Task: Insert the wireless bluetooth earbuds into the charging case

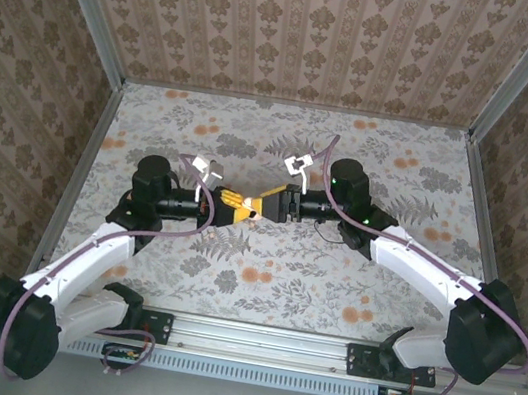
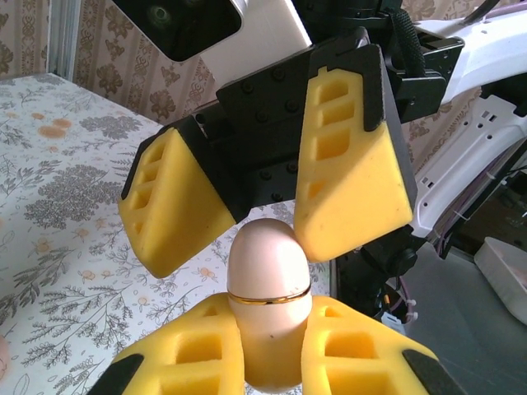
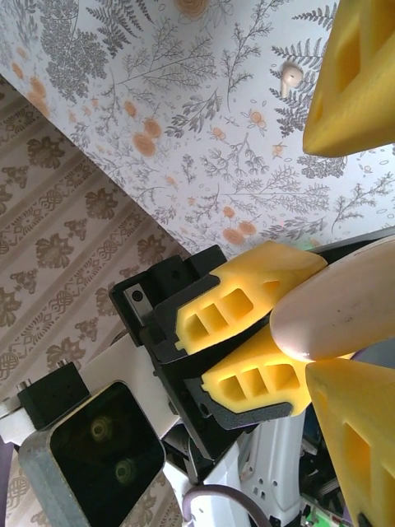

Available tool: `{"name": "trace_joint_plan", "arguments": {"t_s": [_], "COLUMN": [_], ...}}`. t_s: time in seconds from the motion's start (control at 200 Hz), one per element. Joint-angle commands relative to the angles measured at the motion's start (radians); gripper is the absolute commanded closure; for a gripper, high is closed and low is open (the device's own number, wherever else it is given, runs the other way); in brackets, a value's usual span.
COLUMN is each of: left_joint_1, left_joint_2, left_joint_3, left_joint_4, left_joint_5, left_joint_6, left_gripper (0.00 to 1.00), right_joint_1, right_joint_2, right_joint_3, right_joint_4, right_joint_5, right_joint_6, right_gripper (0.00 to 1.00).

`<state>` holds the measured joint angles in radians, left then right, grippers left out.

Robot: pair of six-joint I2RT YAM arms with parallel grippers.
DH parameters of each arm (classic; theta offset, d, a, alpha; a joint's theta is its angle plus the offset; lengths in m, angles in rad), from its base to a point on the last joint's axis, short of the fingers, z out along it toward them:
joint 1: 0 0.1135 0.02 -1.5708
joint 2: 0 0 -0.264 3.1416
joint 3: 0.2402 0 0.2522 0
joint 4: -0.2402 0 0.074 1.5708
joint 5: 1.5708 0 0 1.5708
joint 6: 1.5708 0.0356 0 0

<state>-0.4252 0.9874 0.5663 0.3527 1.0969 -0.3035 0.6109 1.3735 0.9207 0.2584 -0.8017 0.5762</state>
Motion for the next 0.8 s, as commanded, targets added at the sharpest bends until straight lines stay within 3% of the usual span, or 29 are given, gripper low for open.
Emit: {"name": "trace_joint_plan", "arguments": {"t_s": [0.0,0.795], "left_joint_1": [-0.009,-0.004], "left_joint_2": [-0.013,-0.048], "left_joint_3": [0.046,0.053], "left_joint_4": [0.054,0.009], "left_joint_5": [0.041,-0.015], "left_joint_6": [-0.026,-0.001], "left_gripper": [1.0,1.0], "right_joint_1": [-0.014,-0.085], "right_joint_2": [-0.014,-0.056], "right_joint_3": [0.002,-0.007], "right_joint_4": [-0.05,-0.197], "right_joint_5": [0.012,0.226], "right_joint_6": [-0.033,-0.019], "right_gripper": [0.36,0.37]}}
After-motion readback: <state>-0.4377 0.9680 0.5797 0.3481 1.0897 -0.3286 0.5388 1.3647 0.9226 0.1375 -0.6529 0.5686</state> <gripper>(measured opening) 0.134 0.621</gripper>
